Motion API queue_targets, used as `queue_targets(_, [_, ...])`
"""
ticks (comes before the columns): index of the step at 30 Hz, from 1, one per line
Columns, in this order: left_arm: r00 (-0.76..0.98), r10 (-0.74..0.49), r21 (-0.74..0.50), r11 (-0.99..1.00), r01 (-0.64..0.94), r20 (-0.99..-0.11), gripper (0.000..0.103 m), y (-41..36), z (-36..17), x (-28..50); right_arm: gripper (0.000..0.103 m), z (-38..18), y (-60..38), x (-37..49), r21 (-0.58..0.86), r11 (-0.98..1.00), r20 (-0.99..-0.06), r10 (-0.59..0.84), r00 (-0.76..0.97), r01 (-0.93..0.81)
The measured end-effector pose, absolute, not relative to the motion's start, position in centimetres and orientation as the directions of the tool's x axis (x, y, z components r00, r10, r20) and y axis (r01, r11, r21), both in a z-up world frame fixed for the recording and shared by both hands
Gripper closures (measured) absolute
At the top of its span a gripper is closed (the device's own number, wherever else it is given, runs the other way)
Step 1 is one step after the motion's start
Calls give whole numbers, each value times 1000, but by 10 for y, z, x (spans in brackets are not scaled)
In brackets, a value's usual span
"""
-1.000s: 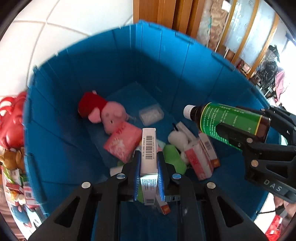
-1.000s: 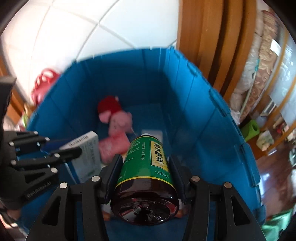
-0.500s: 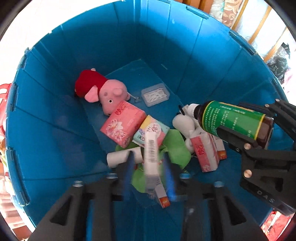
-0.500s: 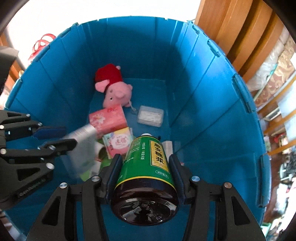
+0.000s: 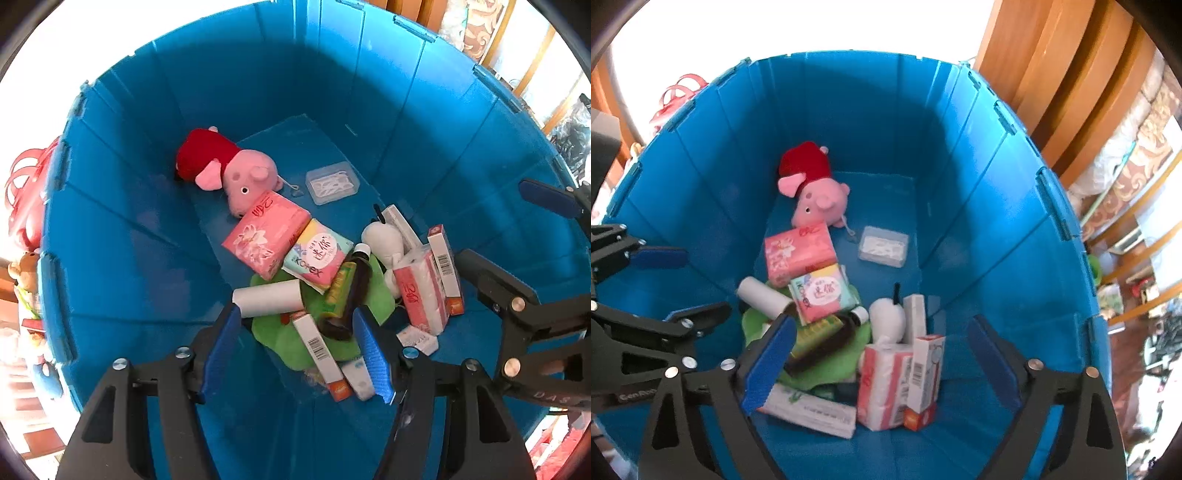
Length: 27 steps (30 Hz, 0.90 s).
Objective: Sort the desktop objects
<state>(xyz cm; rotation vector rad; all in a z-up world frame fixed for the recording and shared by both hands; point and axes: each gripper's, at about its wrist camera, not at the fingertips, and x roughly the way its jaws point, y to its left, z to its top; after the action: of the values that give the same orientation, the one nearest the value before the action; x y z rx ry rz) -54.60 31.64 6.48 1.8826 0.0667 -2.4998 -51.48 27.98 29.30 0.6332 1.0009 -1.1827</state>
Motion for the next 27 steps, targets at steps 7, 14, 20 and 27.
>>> queue_targets(7, [-391,24,-31,-999,12,-920,41,328,107,-504,0,329,316,-520,-42,269,-852,-512,106,962])
queue_targets(14, [-634,3,-4,-1000,0,-773,25,332,158,-419,0,371,387,-508,-76,206,-758,-648,78,976])
queue_targets(20, [-787,-34,-7,-999,49,-616,25,316,175,-342,0,385,454,-487,-38,144,-670,-738,81,989])
queue_targets(27, [-876,-93,-59,-989,137,-472,24,292,174,-271,0,388,515,-465,63,85,-586,-803,106,994])
